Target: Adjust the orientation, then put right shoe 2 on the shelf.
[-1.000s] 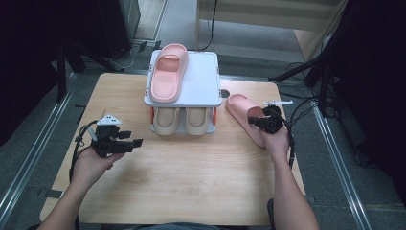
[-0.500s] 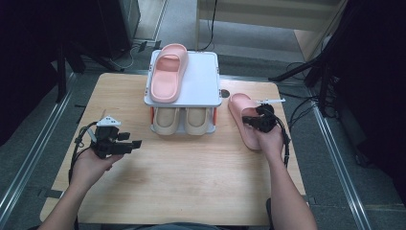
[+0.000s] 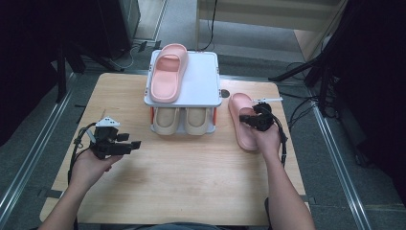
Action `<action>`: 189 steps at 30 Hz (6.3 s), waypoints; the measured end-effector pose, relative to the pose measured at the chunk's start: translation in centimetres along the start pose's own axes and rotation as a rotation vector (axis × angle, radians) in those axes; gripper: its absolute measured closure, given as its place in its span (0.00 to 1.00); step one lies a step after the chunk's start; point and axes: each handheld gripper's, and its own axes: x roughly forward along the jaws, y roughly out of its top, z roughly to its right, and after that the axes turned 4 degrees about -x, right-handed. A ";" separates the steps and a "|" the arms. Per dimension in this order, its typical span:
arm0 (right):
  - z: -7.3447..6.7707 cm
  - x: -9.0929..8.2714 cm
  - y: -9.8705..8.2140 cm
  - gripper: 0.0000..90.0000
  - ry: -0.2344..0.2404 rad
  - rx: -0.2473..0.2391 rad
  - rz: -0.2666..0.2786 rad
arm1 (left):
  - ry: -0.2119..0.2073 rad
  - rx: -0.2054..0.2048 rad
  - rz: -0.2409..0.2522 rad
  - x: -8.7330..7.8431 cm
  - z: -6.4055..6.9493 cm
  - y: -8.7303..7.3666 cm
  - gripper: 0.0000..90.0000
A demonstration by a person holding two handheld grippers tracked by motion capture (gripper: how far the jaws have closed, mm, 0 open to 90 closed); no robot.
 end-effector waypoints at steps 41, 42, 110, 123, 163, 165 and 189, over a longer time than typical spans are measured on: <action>3.2 -3.9 -2.5 0.64 -0.104 0.081 0.070 | -0.020 0.000 -0.012 1.5 -0.9 1.4 0.43; 3.2 -3.7 -2.5 0.64 -0.106 0.078 0.065 | -0.020 0.003 -0.011 1.5 -0.9 1.4 0.43; 2.5 -3.5 2.9 0.92 -0.219 0.167 0.035 | -0.046 0.007 -0.016 1.2 -1.0 0.0 0.42; 1.3 -7.1 7.9 0.92 -0.240 0.116 0.049 | -0.063 0.019 -0.036 2.0 -0.6 0.5 0.42; -8.7 -0.7 21.9 0.86 -0.338 -0.036 -0.028 | -0.101 0.036 -0.020 2.1 -1.0 1.4 0.43; -9.1 -0.3 22.0 0.86 -0.332 -0.030 -0.027 | -0.096 0.041 -0.019 2.1 -0.9 1.4 0.43; -12.0 -1.7 19.5 0.69 -0.114 -0.067 0.001 | -0.088 0.068 -0.038 3.0 -0.4 1.9 0.43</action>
